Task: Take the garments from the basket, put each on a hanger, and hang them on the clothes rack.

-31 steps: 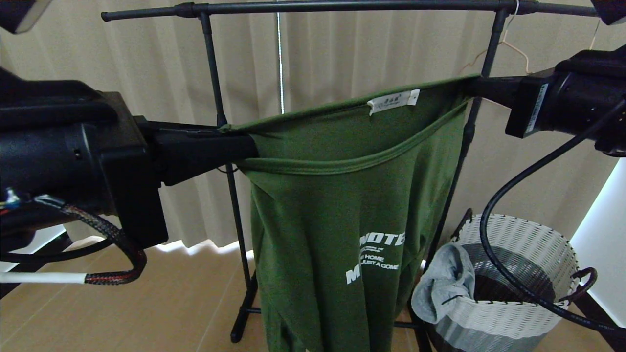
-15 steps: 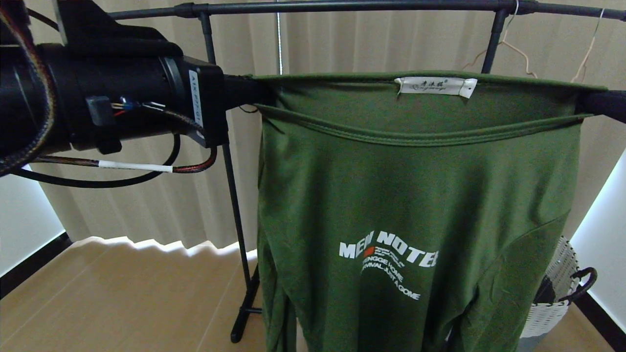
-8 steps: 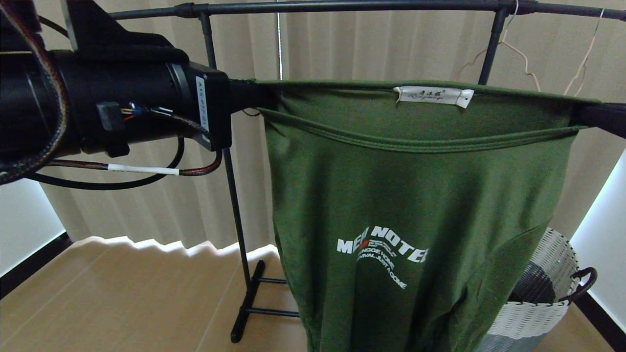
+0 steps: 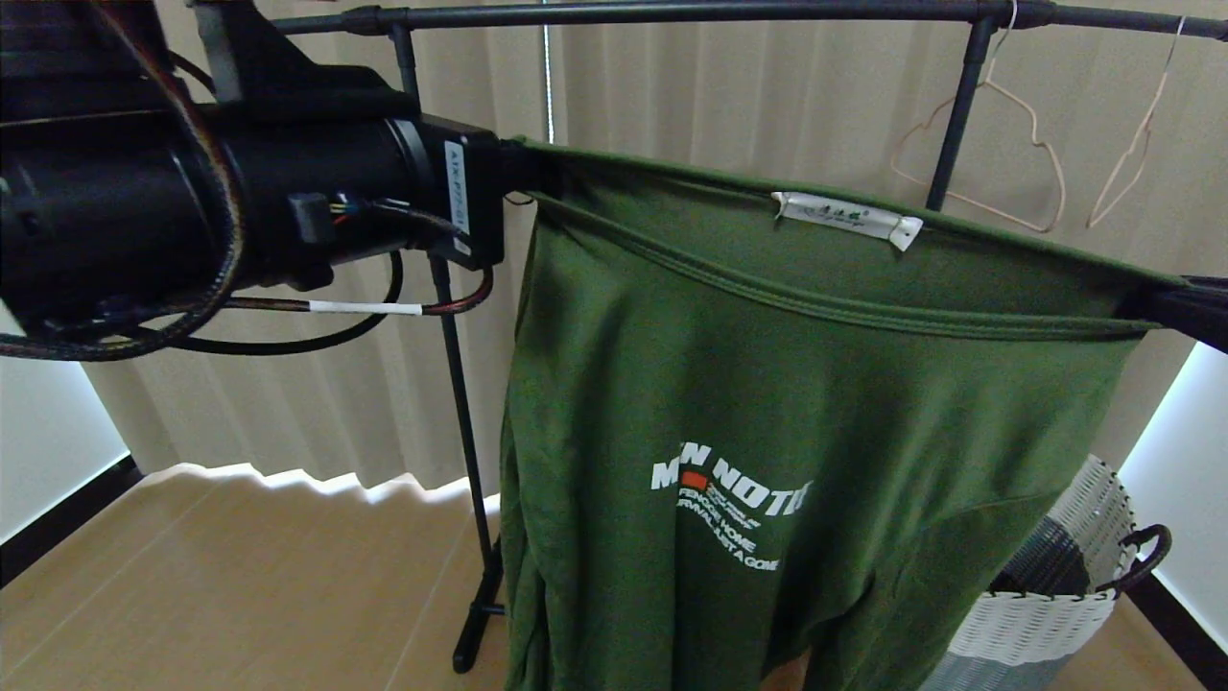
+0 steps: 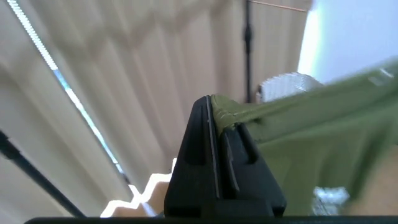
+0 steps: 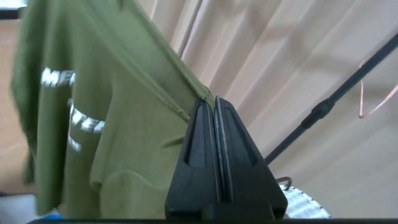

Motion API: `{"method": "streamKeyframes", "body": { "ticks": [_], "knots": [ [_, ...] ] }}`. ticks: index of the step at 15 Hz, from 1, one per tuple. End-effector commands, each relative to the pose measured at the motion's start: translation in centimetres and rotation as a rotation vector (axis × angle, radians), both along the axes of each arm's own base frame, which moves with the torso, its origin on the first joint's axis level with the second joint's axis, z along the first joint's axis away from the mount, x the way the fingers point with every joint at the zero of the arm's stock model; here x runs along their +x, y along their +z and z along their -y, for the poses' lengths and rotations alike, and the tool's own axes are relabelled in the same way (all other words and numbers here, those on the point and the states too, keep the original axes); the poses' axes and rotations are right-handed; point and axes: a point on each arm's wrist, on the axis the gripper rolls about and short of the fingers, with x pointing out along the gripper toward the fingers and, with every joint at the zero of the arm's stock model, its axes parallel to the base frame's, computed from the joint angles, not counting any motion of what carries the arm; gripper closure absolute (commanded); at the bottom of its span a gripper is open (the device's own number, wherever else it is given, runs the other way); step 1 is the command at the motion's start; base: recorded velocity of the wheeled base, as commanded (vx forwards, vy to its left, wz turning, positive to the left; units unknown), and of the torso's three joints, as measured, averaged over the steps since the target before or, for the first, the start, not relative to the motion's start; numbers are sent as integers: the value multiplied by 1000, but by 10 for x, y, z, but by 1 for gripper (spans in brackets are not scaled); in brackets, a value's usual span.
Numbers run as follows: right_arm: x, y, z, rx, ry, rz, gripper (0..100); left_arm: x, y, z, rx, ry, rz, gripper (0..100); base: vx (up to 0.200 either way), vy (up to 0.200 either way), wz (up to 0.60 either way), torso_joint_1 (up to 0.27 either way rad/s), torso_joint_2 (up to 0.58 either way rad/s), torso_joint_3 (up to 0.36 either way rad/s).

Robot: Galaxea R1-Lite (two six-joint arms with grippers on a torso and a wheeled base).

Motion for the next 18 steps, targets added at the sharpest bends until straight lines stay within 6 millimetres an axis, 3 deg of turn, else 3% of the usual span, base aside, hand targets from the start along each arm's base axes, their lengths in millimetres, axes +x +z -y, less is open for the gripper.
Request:
{"method": "streamKeyframes", "body": {
  "ticks": [1,5,10,15,18],
  "knots": [
    [-7,0,4,10,7,21,100,15,-15,11,30,18,-38,100,0,0,0,0,0,0],
    [2,0,-2,1,-3,5,100,10,-12,7,29,19,-35,100,0,0,0,0,0,0],
    [32,16,-19,17,-8,-19,100,-40,6,-29,69,3,-78,100,0,0,0,0,0,0],
    [55,28,-33,95,-16,-55,100,-61,1,-41,77,-14,-74,100,0,0,0,0,0,0],
    [61,22,-36,187,-38,-140,100,-65,-3,-42,97,-25,-66,100,0,0,0,0,0,0]
  ]
}}
